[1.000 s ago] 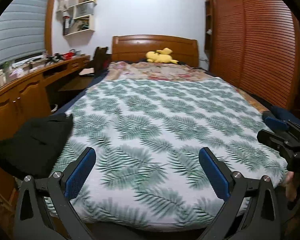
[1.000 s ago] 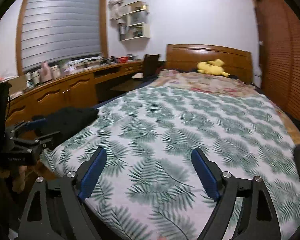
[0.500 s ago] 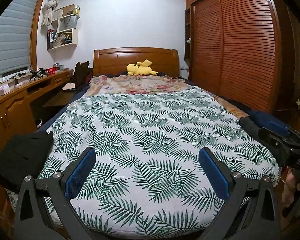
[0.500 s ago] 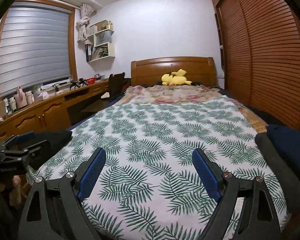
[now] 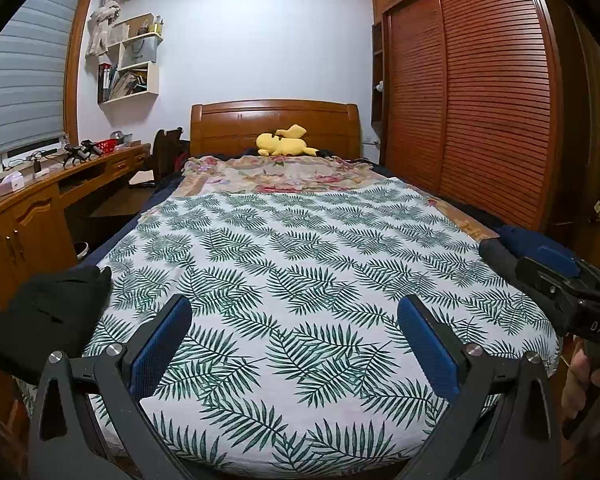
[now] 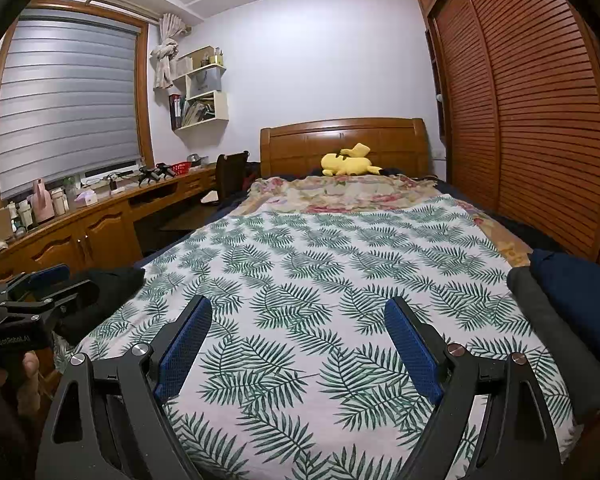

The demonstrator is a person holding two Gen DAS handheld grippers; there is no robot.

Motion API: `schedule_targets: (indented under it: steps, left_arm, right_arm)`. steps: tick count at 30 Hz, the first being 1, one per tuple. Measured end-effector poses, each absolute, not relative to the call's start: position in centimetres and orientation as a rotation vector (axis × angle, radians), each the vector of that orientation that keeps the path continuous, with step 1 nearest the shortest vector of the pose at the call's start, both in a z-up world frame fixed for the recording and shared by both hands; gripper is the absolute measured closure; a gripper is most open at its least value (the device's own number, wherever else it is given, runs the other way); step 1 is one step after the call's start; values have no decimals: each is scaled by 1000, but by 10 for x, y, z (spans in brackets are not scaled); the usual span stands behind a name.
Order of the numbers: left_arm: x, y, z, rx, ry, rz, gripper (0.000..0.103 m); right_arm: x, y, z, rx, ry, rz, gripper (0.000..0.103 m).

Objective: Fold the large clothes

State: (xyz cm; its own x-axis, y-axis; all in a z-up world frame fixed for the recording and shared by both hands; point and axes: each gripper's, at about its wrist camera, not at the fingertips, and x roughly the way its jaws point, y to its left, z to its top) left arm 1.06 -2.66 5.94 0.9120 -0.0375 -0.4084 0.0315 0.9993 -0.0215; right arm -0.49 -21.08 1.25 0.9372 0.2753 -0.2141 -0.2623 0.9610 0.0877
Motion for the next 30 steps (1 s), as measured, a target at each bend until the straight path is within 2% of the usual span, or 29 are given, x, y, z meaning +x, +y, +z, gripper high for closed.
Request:
schedule_targets:
  steps: [30]
  left_arm:
    - [2, -27, 63, -10, 401, -39, 0]
  right_arm:
    - [-1, -222, 8, 56, 209, 287, 14]
